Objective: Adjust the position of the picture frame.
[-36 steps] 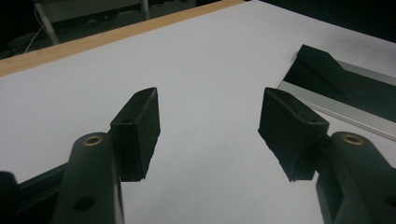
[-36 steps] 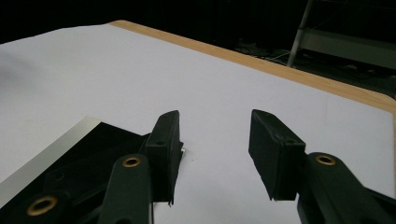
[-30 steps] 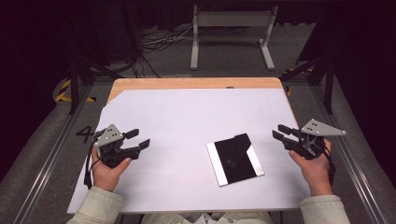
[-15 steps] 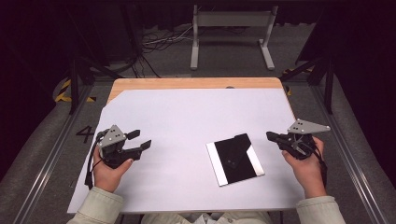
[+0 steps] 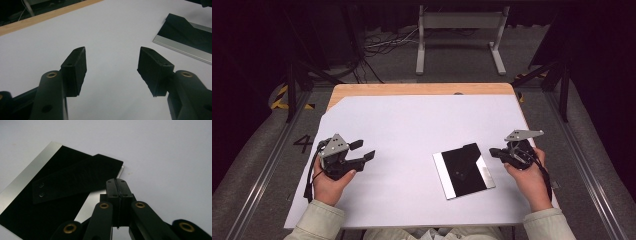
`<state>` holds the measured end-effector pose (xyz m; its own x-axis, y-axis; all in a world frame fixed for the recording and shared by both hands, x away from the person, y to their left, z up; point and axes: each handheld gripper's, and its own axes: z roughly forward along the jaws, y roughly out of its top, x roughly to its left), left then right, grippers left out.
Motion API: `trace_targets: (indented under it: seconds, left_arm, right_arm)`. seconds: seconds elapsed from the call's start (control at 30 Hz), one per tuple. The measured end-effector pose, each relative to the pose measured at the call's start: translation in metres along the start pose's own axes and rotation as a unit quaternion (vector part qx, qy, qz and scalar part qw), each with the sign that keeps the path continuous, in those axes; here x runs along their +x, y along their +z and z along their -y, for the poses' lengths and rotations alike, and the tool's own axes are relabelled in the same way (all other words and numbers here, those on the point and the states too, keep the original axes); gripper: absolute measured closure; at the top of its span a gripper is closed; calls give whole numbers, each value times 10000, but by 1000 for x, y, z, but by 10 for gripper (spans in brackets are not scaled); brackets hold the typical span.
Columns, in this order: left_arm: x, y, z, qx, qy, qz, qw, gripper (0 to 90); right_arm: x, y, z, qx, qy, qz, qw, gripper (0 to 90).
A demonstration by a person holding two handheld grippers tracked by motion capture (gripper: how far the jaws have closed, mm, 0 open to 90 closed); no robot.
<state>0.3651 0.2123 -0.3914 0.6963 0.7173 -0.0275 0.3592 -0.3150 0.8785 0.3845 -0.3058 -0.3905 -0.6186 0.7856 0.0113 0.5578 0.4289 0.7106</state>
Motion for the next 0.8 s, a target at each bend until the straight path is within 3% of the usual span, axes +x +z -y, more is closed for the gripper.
trace_targets:
  seconds: [0.27,0.4,0.8]
  left_arm:
    - [2,0,0,19,-19,-24,10000,405]
    - [2,0,0,52,-33,-19,10000,405]
    - [2,2,0,127,-36,-12,9999,404]
  right_arm:
    - [0,19,2,592,144,-23,9981,900]
    - [-1,23,3,763,205,-45,9969,900]
    - [-2,38,-2,1011,305,87,9944,900]
